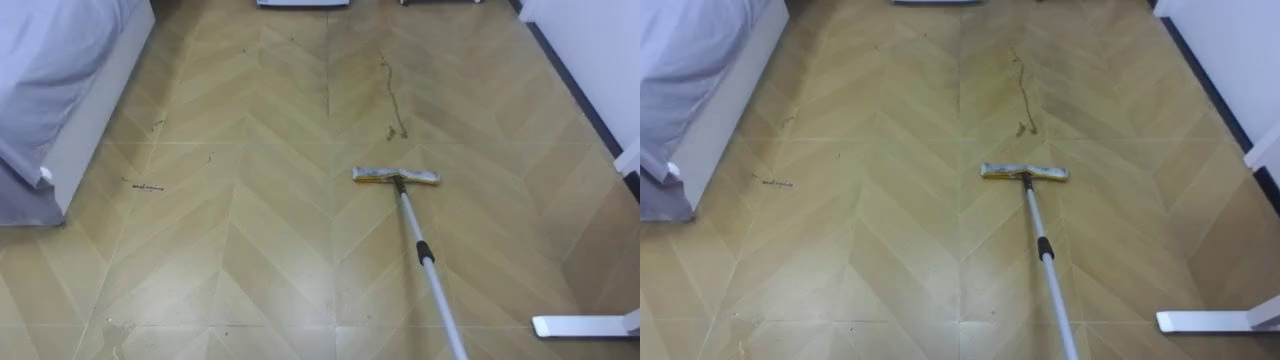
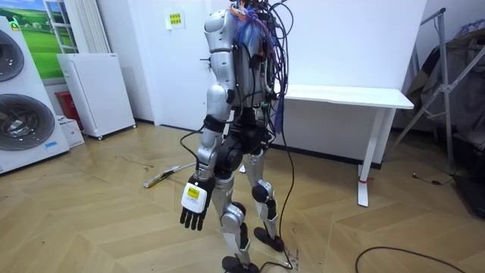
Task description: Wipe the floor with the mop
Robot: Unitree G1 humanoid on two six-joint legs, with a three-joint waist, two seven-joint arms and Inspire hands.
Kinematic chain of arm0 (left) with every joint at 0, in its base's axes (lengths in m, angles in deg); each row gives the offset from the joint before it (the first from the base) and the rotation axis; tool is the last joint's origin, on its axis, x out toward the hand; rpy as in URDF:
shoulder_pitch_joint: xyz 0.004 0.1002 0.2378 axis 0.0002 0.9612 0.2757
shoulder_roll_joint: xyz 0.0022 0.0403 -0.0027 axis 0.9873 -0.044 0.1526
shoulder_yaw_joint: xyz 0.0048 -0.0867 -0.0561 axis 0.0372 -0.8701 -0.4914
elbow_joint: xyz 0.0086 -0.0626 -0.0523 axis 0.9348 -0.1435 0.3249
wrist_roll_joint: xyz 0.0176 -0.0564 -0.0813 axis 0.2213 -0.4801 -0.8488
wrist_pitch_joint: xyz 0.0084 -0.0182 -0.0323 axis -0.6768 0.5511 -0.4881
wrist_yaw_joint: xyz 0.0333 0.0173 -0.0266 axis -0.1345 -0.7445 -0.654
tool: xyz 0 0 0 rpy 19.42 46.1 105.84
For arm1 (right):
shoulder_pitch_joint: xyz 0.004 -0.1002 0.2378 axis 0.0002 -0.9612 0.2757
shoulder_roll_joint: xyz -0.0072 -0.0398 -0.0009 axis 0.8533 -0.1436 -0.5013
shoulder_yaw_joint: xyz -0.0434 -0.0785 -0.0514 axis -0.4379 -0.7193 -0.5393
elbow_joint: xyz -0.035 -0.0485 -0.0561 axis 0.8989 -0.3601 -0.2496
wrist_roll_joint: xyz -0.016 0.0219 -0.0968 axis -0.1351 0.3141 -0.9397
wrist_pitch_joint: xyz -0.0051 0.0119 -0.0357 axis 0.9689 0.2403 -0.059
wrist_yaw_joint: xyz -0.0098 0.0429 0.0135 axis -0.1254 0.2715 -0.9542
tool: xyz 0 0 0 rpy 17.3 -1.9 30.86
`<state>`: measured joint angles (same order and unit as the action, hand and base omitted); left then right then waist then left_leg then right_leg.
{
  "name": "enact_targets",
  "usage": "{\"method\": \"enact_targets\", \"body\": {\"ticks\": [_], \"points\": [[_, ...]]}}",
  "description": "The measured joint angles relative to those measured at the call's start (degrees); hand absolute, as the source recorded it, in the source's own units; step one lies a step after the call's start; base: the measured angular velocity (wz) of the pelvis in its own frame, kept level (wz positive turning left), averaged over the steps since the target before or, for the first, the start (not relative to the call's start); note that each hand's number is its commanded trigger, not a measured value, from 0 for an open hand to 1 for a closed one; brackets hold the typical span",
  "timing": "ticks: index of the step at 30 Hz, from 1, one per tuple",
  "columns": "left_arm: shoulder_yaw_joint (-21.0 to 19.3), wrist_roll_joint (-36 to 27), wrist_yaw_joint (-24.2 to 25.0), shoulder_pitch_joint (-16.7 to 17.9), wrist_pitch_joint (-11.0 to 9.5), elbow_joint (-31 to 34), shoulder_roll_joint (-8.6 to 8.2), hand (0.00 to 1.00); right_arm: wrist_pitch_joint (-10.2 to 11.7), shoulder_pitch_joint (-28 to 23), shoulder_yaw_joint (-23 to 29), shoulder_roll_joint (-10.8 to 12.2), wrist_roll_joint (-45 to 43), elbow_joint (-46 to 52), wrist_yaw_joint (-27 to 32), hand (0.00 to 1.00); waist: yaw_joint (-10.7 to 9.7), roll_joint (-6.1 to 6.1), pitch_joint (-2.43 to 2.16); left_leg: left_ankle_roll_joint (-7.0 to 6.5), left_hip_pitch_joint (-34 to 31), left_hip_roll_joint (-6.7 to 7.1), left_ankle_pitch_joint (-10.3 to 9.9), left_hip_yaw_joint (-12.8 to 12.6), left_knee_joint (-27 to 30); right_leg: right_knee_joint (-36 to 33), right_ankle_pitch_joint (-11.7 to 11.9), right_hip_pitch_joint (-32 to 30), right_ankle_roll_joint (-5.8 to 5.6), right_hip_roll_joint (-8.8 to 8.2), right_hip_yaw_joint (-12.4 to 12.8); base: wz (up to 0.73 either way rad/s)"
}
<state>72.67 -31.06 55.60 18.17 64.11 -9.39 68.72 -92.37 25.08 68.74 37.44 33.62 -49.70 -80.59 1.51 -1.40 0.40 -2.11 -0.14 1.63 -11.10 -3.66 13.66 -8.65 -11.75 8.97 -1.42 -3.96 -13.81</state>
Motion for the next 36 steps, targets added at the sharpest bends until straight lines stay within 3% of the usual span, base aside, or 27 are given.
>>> {"method": "enact_targets", "body": {"ticks": [3,8,12,13,15,20,26,30,36], "points": [[0.00,0.00,0.00,0.04,0.05,0.01,0.07,0.00,0.01,0.02,0.00,0.04,0.01,-0.11,-0.03,1.00,0.01,-0.29,0.25,0.00,-0.08,0.00,0.00,0.06,0.01,0.00,0.00,-0.01,0.00,-0.01,-0.14,0.00],[0.06,-0.16,0.00,0.26,0.06,0.01,0.06,0.00,0.01,0.00,-0.10,-0.01,0.61,-0.24,-0.07,1.00,0.01,-0.23,0.17,0.01,-0.22,0.01,-0.01,0.60,0.08,0.02,0.00,-0.04,0.00,0.00,-0.30,0.00],[-0.06,-0.02,0.14,0.53,0.11,0.04,0.08,0.00,0.00,0.04,-0.11,-0.02,0.56,-0.21,-0.17,1.00,0.16,-0.29,-0.02,0.01,-0.72,0.01,0.00,0.54,0.09,-0.01,0.00,-0.61,0.00,0.00,-0.42,0.00],[-0.14,0.01,0.15,0.48,0.28,0.28,0.11,0.00,-0.01,0.04,-0.11,-0.02,0.57,-0.22,-0.28,1.00,0.15,-0.41,-0.39,0.01,-1.33,0.01,0.00,0.56,0.20,0.00,0.00,-1.31,0.00,0.00,-0.48,0.00],[-0.17,0.15,0.15,0.16,0.48,0.52,0.12,0.00,-0.01,0.17,-0.14,-0.07,0.91,-0.31,-0.49,1.00,0.11,-0.24,-0.59,0.01,-2.02,0.00,0.00,0.50,0.52,-0.09,0.00,-1.81,0.00,0.00,-0.57,0.03],[0.22,0.03,0.36,-1.12,0.49,0.50,0.24,0.00,-0.07,0.97,-0.78,-0.14,2.31,-1.48,-0.55,1.00,0.17,-0.03,-0.42,-0.03,-3.28,-0.01,-0.03,0.58,1.09,-0.23,0.01,-2.57,0.01,0.00,-0.87,0.03],[0.31,-0.13,-1.42,-3.26,-0.02,0.32,0.07,0.00,0.30,2.08,-1.45,-0.28,5.61,-1.88,-0.51,1.00,0.01,-0.09,-0.35,-0.03,-9.38,-0.01,0.33,1.96,2.87,-1.32,0.06,-7.70,0.11,0.09,-2.10,0.12],[3.67,-0.06,-2.85,-5.16,-0.18,-0.06,0.12,0.00,0.85,4.07,-3.07,-0.29,7.64,-3.53,1.00,1.00,0.17,0.36,-0.12,-0.19,-13.86,-0.07,0.80,2.25,3.76,-2.71,0.12,-12.42,0.20,0.03,-2.18,0.04],[6.56,-0.70,-4.53,-8.68,-2.17,-1.97,0.51,0.00,3.20,4.98,-5.81,-1.94,14.01,-4.01,-0.41,1.00,-0.73,0.77,0.24,-0.36,-20.50,-0.12,1.18,3.03,5.93,-4.07,0.13,-18.28,0.24,-0.02,-3.65,0.12]]}}
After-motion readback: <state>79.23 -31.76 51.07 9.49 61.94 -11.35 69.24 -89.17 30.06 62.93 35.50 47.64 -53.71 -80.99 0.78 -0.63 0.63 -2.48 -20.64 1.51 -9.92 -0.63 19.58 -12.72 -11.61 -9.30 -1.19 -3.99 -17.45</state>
